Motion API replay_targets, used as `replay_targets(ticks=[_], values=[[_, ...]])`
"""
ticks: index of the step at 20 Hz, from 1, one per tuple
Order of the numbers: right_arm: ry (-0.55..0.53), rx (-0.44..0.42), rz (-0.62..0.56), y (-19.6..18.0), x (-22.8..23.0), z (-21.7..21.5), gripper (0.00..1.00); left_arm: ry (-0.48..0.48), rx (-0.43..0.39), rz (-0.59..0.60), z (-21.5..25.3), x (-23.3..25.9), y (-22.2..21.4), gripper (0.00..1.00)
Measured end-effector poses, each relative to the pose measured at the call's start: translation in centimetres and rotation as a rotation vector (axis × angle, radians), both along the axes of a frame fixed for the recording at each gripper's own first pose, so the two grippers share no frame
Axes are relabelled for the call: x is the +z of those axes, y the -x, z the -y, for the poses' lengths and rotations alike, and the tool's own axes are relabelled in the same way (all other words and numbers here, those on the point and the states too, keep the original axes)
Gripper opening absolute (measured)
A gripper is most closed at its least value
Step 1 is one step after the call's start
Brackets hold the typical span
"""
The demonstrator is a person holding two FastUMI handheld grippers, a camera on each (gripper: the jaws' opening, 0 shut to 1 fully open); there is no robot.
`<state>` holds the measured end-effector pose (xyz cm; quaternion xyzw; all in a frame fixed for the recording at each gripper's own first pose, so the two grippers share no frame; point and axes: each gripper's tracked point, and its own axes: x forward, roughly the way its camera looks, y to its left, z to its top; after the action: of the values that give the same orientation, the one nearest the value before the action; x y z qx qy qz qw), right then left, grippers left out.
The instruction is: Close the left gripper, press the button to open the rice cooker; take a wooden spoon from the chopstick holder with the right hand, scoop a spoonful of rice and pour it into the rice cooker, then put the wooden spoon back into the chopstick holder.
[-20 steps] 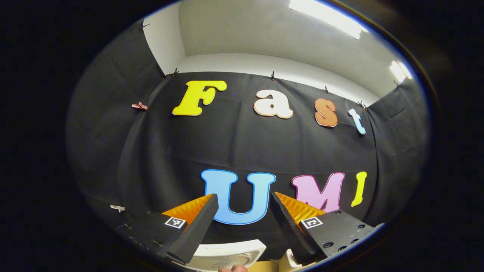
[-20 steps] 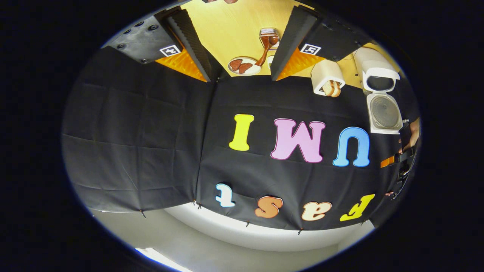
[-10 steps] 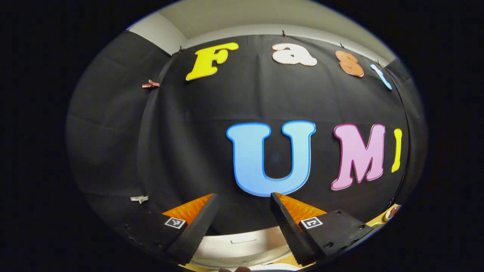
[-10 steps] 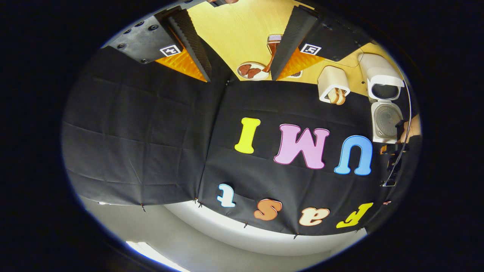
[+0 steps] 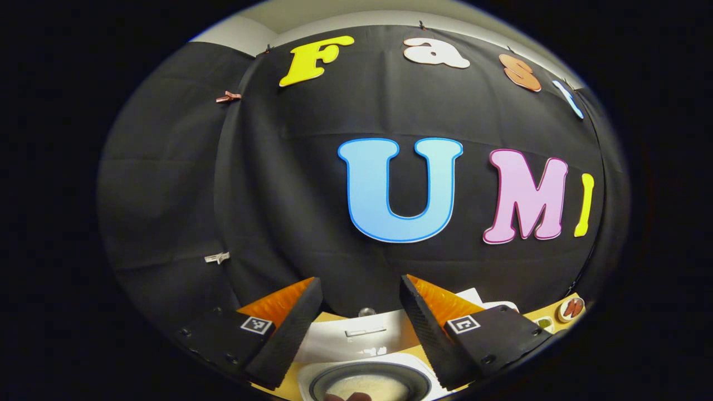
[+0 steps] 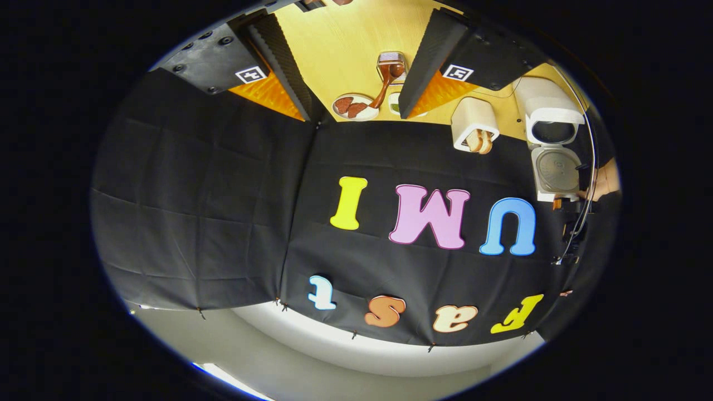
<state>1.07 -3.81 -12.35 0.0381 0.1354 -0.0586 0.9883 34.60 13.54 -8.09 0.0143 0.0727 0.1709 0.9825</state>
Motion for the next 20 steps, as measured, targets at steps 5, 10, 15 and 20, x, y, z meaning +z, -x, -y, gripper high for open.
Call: replay_targets(ticks=[5,10,15,20], values=[[0.015,0.070,-0.009,0.4,0.0,0.1,0.98,0.030,-0.026,-0.057,3.1,-3.3,4.3,0.98],[0.001,0.106,-0.015,0.8,0.0,0.2,0.98,0.140,-0.020,-0.177,4.3,-10.0,8.4,0.98],[0.006,0.128,-0.024,1.2,-0.5,0.6,0.98,0.125,0.007,-0.185,5.2,-13.6,10.7,1.00],[-0.003,0.143,-0.047,1.2,-1.2,0.5,0.98,0.105,0.024,-0.246,6.1,-16.8,11.8,0.99]])
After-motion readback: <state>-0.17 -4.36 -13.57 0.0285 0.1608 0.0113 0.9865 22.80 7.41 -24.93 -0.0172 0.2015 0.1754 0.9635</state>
